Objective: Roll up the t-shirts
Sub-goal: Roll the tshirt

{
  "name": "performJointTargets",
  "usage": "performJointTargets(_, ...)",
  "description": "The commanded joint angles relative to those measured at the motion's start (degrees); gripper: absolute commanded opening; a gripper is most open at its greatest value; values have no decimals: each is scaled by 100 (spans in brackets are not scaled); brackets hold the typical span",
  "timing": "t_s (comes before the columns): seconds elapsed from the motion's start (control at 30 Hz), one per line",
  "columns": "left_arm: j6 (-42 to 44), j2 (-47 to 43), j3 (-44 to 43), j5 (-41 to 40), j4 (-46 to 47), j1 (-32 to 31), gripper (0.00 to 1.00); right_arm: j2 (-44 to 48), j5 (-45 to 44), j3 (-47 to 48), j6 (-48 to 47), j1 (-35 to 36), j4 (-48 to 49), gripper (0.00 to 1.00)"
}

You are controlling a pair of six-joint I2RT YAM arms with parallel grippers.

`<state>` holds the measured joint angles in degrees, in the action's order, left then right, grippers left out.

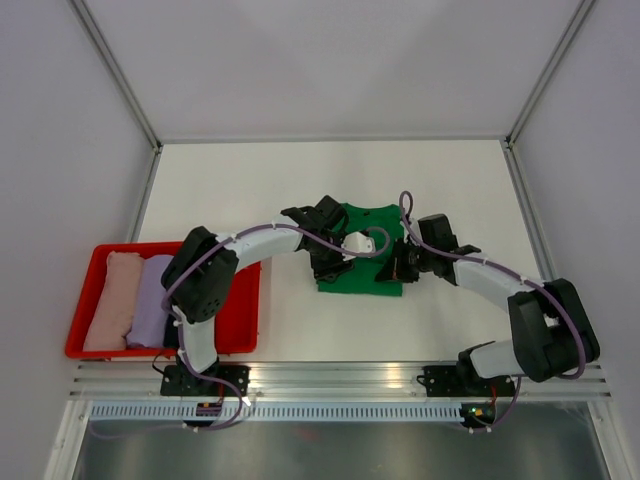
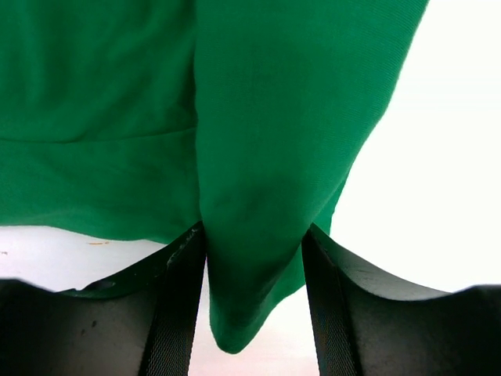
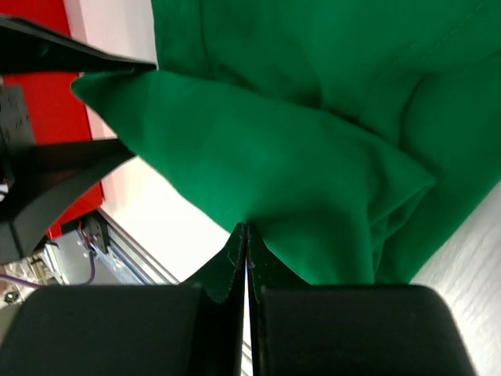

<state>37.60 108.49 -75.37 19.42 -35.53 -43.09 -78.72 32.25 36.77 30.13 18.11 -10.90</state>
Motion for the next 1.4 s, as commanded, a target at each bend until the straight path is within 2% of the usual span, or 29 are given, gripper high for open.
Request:
performJointTargets(0.0, 651, -345, -145, 220, -217, 20, 58, -170, -60, -21, 353, 0, 790, 1)
performJointTargets(0.23, 986, -847, 373, -139, -244, -234, 64, -398, -368, -65, 520, 0, 747, 0)
performJointTargets(0.5, 300, -487, 409, -720, 134, -411, 68, -575, -342, -21, 380, 0, 694, 0)
performJointTargets(0.53, 300, -460, 418, -720, 143, -428, 84, -575, -342, -12, 353, 0, 677, 0)
performJointTargets(0.57, 309, -443, 444, -781, 186, -446, 87, -557, -342, -12, 336, 0, 668, 0)
performJointTargets(0.83, 317, -232, 691, -659, 257, -516, 86, -478, -298, 102, 257, -88, 571, 0)
performJointTargets(0.9, 335, -170, 673, -667, 292, -516, 80, -408, -254, 119, 152, -123, 554, 1)
performJointTargets(1.0, 291, -73, 533, -554, 292, -490, 52, -171, -272, 251, -207, -132, 361, 6)
performJointTargets(1.03, 291, -99, 515, -484, 292, -446, 43, 47, -307, 390, -348, -132, 186, 11)
performJointTargets(1.1, 361, -135, 506, -290, 283, -420, 36, 286, -403, 523, -612, -132, 36, 21)
performJointTargets(1.13, 414, -135, 506, -237, 240, -376, 33, 409, -430, 646, -918, -141, -96, 31)
performJointTargets(1.2, 458, -135, 428, -36, 126, -323, 15, 743, -439, 769, -1253, -132, -228, 42)
performJointTargets(1.23, 450, -126, 384, 52, 56, -253, 6, 857, -439, 874, -1594, -132, -368, 44)
performJointTargets(1.27, 458, -109, 305, 332, -206, -192, 3, 1076, -413, 901, -1807, -132, -422, 46)
performJointTargets(1.37, 554, 75, -204, 1122, -873, 116, 2, 1568, -395, 972, -2657, -132, -658, 57)
